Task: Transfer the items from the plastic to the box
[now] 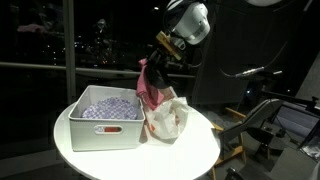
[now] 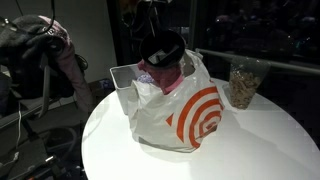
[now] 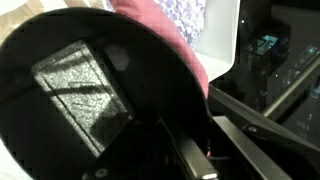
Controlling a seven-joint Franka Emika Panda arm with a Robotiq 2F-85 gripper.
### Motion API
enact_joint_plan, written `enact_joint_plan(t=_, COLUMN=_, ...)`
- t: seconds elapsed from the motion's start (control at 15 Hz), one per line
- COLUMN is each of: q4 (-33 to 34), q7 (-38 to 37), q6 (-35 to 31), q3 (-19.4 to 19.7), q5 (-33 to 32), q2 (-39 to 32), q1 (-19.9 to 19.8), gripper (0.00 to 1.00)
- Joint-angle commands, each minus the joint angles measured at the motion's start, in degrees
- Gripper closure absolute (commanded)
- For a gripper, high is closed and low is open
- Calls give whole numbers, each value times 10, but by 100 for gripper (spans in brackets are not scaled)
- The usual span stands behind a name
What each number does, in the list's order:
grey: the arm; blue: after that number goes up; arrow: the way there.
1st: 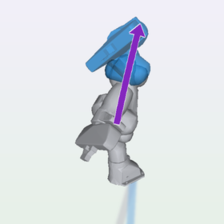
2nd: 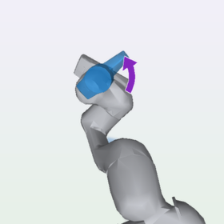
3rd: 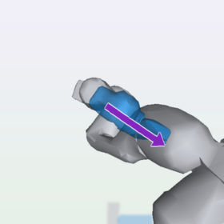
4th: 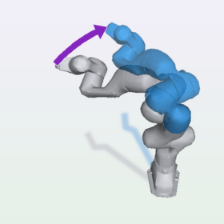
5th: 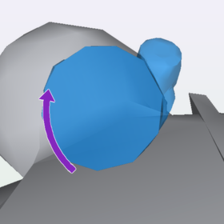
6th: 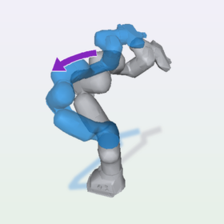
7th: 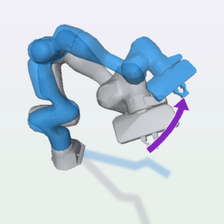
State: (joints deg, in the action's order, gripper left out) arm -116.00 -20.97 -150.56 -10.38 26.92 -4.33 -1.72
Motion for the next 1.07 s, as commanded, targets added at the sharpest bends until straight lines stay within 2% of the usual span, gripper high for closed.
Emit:
enact_joint_plan(t=0.0, q4=66, q7=-48, q6=33, q3=14, q5=-96, q2=-18, q1=53, gripper=97)
enact_joint_plan(t=0.2, q4=113, q7=-80, q6=61, q3=9, q5=-172, q2=-33, q1=91, gripper=97)
enact_joint_plan(t=0.47, q4=183, q7=-109, q6=105, q3=12, q5=-244, q2=-97, q1=131, gripper=97)
enact_joint_plan(t=0.93, q4=273, q7=-105, q6=174, q3=29, q5=-298, q2=-226, q1=197, gripper=97)
enact_joint_plan(t=1.0, q4=281, q7=-106, q6=178, q3=34, q5=-306, q2=-237, q1=206, gripper=62)
